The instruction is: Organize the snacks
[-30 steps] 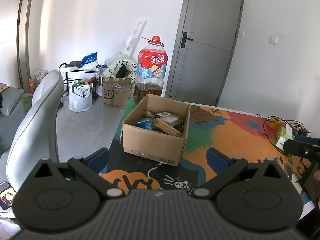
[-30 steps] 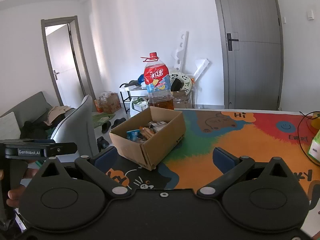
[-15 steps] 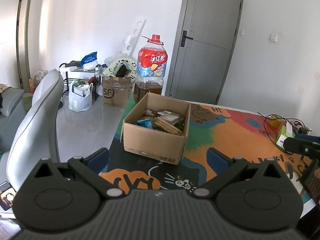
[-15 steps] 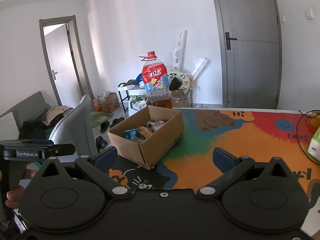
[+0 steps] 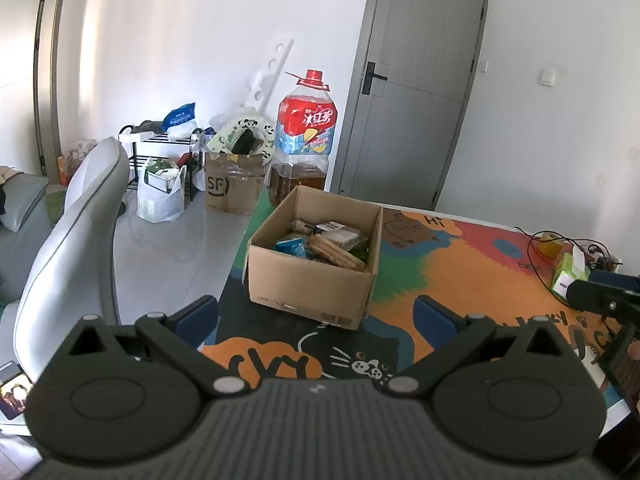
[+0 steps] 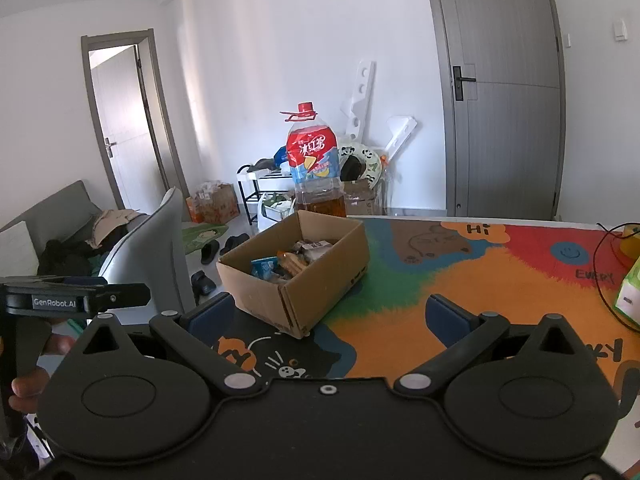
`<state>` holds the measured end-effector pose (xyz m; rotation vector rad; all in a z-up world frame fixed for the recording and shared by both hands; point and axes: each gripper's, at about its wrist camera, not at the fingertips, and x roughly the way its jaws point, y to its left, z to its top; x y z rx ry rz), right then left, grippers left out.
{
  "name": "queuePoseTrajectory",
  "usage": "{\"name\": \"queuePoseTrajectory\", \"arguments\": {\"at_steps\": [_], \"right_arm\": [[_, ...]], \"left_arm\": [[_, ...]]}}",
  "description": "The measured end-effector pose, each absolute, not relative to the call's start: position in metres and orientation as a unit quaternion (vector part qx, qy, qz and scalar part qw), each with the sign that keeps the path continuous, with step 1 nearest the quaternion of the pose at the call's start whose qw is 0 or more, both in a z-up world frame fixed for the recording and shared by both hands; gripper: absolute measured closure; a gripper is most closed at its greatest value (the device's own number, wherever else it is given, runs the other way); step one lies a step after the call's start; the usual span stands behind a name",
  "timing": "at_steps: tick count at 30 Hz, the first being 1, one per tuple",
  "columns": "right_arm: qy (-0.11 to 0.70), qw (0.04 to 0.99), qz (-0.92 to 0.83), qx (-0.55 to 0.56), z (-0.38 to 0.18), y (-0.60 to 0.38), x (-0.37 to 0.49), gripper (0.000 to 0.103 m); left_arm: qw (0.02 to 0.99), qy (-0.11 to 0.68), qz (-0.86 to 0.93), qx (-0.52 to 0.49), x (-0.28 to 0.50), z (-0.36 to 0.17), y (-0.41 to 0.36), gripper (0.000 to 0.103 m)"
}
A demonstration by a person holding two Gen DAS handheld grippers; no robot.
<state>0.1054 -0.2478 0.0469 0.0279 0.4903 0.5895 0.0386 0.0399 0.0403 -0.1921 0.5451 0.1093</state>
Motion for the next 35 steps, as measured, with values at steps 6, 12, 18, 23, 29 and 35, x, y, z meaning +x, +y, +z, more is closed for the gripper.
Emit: {"name": "queuePoseTrajectory", "arguments": {"at_steps": [6,12,18,23,29,35], "right_arm": [[0.242,0.927,0.285,0.016,0.0451,-0.2486,0.1059,0.0],[0.243,0.927,0.285,0.016,0.0452,-0.2492,0.1063,0.0],[0.244,0.927,0.285,0.017,0.0456,-0.2493,0.1061,0.0],[0.243,0.926,0.288,0.014,0.0439,-0.2484,0.1061,0.0],[0.246,0.925,0.289,0.019,0.0433,-0.2499,0.1074,0.0],[0.246,0.925,0.289,0.018,0.0433,-0.2491,0.1072,0.0]], "left_arm": [[0.957,0.269,0.052,-0.094,0.0386,0.0398,0.0393,0.0],[0.957,0.27,0.052,-0.093,0.0389,0.0391,0.0391,0.0],[0.957,0.271,0.051,-0.093,0.0396,0.0386,0.039,0.0],[0.957,0.271,0.049,-0.092,0.0396,0.0372,0.0392,0.0],[0.958,0.268,0.046,-0.089,0.0384,0.0366,0.0374,0.0],[0.956,0.273,0.043,-0.094,0.0389,0.0365,0.0382,0.0]]}}
